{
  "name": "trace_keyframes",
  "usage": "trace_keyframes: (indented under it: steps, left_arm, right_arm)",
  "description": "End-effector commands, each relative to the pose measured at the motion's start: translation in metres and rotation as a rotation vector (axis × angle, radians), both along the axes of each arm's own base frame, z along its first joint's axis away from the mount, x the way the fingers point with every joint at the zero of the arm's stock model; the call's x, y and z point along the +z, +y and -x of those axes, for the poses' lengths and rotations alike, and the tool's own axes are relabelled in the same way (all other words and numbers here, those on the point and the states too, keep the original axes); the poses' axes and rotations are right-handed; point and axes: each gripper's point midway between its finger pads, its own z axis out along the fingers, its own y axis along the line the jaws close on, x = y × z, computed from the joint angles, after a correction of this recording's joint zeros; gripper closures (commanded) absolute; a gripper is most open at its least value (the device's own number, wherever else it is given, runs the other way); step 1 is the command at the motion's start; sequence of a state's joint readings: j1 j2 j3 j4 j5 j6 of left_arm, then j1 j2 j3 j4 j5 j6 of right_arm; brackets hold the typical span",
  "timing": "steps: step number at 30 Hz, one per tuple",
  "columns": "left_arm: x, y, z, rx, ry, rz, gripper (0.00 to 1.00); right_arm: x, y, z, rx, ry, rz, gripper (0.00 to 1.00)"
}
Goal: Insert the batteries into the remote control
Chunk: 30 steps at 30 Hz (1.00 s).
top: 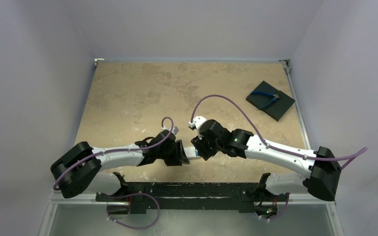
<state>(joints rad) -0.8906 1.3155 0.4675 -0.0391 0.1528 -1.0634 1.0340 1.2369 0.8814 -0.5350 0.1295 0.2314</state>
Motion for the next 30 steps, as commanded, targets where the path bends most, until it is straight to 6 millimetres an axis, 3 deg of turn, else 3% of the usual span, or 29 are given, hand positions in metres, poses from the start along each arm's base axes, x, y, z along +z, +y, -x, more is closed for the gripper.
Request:
trace_keyframes:
  steps: [1, 11, 19, 24, 30]
  left_arm:
    - [-0.019, 0.011, -0.015, 0.021, -0.042, -0.106, 0.57]
    - [-0.029, 0.034, -0.049, 0.081, -0.071, -0.163, 0.59]
    - [-0.030, 0.033, -0.047, 0.051, -0.063, -0.159, 0.60]
    - [-0.016, 0.039, -0.042, 0.054, -0.082, -0.146, 0.60]
    - [0.024, 0.046, -0.042, 0.060, -0.150, -0.123, 0.55]
  right_arm:
    - [0.012, 0.005, -0.004, 0.116, -0.031, 0.050, 0.76]
    - [0.000, -0.002, -0.004, 0.238, -0.048, 0.138, 0.76]
    - [-0.015, 0.005, 0.006, 0.224, 0.048, 0.133, 0.76]
    - [-0.018, 0.013, 0.007, 0.154, 0.101, 0.111, 0.78]
    - [-0.021, 0.015, 0.003, 0.068, 0.124, 0.106, 0.79]
